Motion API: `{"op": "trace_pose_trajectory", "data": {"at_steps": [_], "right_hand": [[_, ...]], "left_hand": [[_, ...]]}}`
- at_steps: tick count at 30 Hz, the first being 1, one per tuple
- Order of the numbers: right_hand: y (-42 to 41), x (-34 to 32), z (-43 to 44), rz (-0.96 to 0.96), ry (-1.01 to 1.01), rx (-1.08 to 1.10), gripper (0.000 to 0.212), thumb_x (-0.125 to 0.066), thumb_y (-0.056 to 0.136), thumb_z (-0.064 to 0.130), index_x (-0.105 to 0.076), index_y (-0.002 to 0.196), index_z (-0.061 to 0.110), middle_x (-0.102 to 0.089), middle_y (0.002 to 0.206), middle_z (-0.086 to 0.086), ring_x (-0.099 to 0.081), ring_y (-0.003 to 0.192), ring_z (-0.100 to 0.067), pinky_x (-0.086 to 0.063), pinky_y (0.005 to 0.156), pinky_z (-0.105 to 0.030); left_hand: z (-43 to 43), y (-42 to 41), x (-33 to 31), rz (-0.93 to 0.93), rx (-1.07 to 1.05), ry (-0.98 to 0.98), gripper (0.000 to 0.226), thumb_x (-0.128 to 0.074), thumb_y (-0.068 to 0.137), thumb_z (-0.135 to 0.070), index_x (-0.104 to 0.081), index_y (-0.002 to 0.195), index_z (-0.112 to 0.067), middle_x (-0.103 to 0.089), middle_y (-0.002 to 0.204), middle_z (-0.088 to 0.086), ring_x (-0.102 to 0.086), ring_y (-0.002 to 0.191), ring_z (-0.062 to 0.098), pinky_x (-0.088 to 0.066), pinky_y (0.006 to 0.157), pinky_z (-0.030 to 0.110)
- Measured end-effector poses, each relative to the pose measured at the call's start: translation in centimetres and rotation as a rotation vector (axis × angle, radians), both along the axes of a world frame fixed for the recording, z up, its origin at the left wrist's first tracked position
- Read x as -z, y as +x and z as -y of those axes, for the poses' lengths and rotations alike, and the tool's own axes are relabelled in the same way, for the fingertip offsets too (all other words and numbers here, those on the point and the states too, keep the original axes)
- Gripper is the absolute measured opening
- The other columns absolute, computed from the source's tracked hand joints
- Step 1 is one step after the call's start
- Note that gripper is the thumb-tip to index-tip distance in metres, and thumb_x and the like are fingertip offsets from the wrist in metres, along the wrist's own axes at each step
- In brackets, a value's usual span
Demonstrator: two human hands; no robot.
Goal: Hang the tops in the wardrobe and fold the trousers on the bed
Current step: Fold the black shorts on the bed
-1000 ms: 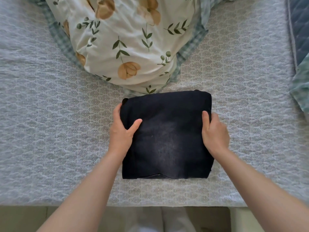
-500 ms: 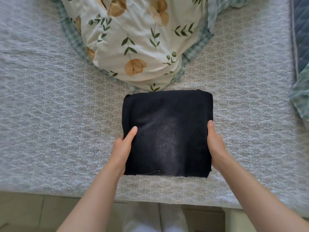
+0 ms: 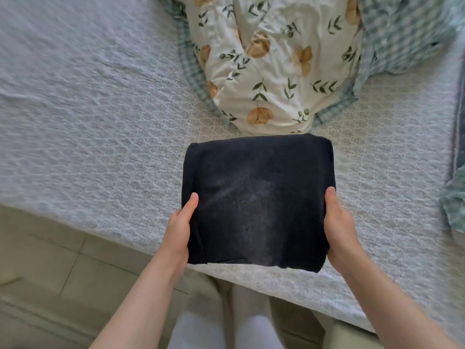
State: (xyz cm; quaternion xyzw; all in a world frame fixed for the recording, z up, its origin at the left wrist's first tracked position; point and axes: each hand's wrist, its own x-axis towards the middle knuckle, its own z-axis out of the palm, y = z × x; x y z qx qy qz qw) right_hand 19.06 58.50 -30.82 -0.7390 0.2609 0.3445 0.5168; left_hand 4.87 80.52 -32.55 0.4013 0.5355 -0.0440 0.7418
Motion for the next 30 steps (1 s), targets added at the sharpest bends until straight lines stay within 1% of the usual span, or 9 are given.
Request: {"op": "trace_pose_trajectory", "data": {"at_steps": [5, 10, 13, 15, 18, 21, 23, 27, 30], "right_hand": [[-2.4, -4.4, -5.1, 0.025, 0.024, -0.083, 0.038, -0.036, 0.098, 0.056, -0.062, 0.087, 0.031, -0.066, 0.096, 0.007, -0.063, 0.089, -0.013, -0.049, 0.066, -0.031], [-5.7, -7.9, -10.9, 0.013, 0.047, -0.197, 0.038, -0.037, 0.099, 0.053, -0.064, 0.087, 0.029, -0.068, 0.097, 0.005, -0.064, 0.09, -0.014, -0.05, 0.069, -0.033], [-8.0, -9.7, -14.6, -0.013, 0.071, -0.277, 0.043, -0.038, 0.098, 0.056, -0.067, 0.096, 0.025, -0.071, 0.101, 0.002, -0.066, 0.093, -0.017, -0.051, 0.066, -0.033], [-9.7, -11.0, -17.2, -0.021, 0.081, -0.321, 0.044, -0.039, 0.097, 0.057, -0.068, 0.099, 0.023, -0.071, 0.101, 0.002, -0.066, 0.093, -0.017, -0.05, 0.065, -0.032], [-12.3, -12.9, -21.3, -0.013, 0.101, -0.4, 0.042, -0.039, 0.097, 0.056, -0.067, 0.098, 0.024, -0.07, 0.097, 0.006, -0.065, 0.088, -0.011, -0.049, 0.063, -0.027], [-14.8, -14.8, -25.1, 0.006, 0.123, -0.472, 0.043, -0.04, 0.097, 0.057, -0.068, 0.102, 0.024, -0.071, 0.099, 0.006, -0.067, 0.09, -0.011, -0.051, 0.065, -0.027], [-16.4, -15.9, -27.5, 0.007, 0.13, -0.513, 0.043, -0.042, 0.096, 0.057, -0.067, 0.104, 0.024, -0.07, 0.103, 0.006, -0.067, 0.094, -0.012, -0.051, 0.067, -0.028], [-19.5, -17.6, -32.0, 0.022, 0.131, -0.599, 0.041, -0.046, 0.094, 0.059, -0.068, 0.096, 0.024, -0.071, 0.103, 0.004, -0.067, 0.096, -0.016, -0.054, 0.075, -0.034], [-21.5, -18.5, -35.3, 0.014, 0.141, -0.675, 0.037, -0.05, 0.093, 0.058, -0.068, 0.093, 0.026, -0.071, 0.099, 0.004, -0.067, 0.094, -0.016, -0.052, 0.07, -0.032]], "left_hand": [[-3.3, -4.5, -4.2, -0.024, -0.096, 0.085, 0.046, -0.047, 0.095, -0.056, -0.069, 0.114, -0.02, -0.073, 0.113, -0.006, -0.067, 0.108, 0.012, -0.048, 0.102, 0.039], [-7.3, -10.0, -8.1, -0.096, -0.176, 0.166, 0.049, -0.038, 0.098, -0.058, -0.064, 0.116, -0.02, -0.069, 0.116, -0.005, -0.064, 0.108, 0.013, -0.048, 0.102, 0.039], [-9.7, -13.5, -10.5, -0.105, -0.258, 0.162, 0.042, -0.041, 0.096, -0.059, -0.064, 0.104, -0.025, -0.069, 0.112, -0.005, -0.064, 0.104, 0.015, -0.049, 0.098, 0.04], [-11.4, -16.0, -12.0, -0.097, -0.329, 0.147, 0.039, -0.045, 0.094, -0.06, -0.064, 0.104, -0.028, -0.069, 0.113, -0.006, -0.064, 0.106, 0.018, -0.05, 0.098, 0.043], [-13.8, -19.8, -13.8, -0.07, -0.42, 0.149, 0.036, -0.045, 0.094, -0.061, -0.066, 0.101, -0.032, -0.069, 0.111, -0.01, -0.064, 0.105, 0.015, -0.052, 0.09, 0.039], [-15.6, -23.2, -15.6, -0.053, -0.469, 0.142, 0.036, -0.044, 0.093, -0.064, -0.066, 0.098, -0.035, -0.069, 0.107, -0.014, -0.064, 0.102, 0.012, -0.052, 0.084, 0.036], [-16.8, -25.5, -16.5, -0.06, -0.522, 0.142, 0.037, -0.044, 0.092, -0.065, -0.065, 0.1, -0.036, -0.068, 0.11, -0.013, -0.063, 0.104, 0.013, -0.051, 0.087, 0.038], [-18.8, -29.7, -17.9, -0.066, -0.632, 0.13, 0.048, -0.045, 0.09, -0.068, -0.063, 0.118, -0.034, -0.065, 0.123, -0.009, -0.06, 0.113, 0.018, -0.049, 0.097, 0.043], [-20.0, -32.5, -18.7, -0.054, -0.723, 0.118, 0.041, -0.045, 0.092, -0.066, -0.063, 0.112, -0.036, -0.065, 0.118, -0.011, -0.06, 0.112, 0.018, -0.049, 0.098, 0.043]]}}
